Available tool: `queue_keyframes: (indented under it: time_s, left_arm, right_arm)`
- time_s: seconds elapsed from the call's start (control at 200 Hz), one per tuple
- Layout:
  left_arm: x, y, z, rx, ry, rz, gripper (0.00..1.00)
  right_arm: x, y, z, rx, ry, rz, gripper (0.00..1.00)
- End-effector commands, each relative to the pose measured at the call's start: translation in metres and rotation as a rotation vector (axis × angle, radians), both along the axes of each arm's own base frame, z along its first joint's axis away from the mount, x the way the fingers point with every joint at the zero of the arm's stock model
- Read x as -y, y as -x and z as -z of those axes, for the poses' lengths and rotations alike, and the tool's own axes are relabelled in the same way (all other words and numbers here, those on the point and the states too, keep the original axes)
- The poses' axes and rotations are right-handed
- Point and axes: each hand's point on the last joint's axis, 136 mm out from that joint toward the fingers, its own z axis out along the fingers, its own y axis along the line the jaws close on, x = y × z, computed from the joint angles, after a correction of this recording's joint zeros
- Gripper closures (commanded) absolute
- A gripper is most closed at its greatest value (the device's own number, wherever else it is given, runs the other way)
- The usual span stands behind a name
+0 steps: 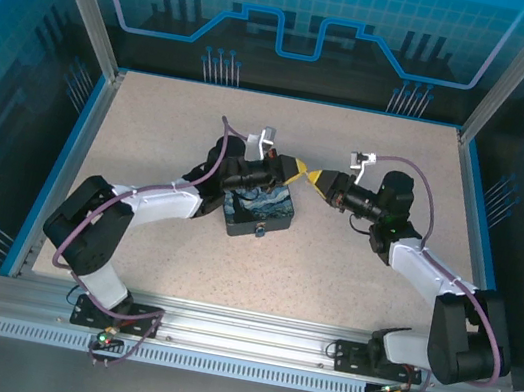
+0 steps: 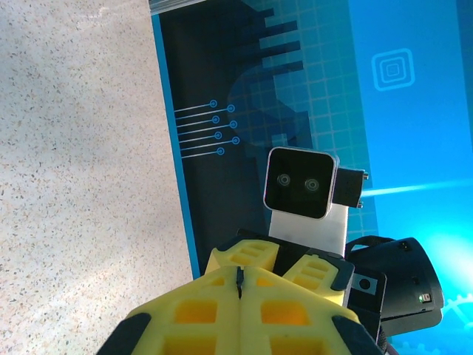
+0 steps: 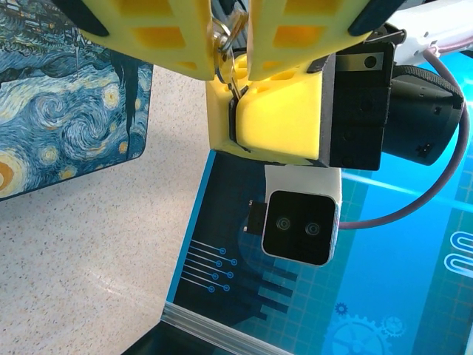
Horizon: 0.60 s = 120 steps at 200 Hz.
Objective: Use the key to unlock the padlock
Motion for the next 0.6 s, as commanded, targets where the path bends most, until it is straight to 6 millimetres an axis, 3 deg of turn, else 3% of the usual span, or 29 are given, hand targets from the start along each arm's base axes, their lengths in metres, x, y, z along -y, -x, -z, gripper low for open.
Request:
queue_keyframes:
  time_s: [0.0,0.595]
  left_arm:
    - [0.0009,0.0002,0.0009,0.006,0.015,-0.009,1.00]
    - [0.0018,0.0023,0.0059,0.000,0.011,-0.006,1.00]
  right_arm:
    - [-0.0064,0.0020,-0.0081,0.032,-0.008,-0.027,0.83]
    - [-0.0088,0.0002,-0.0123,0.037,-0.011,-0.037,0.87]
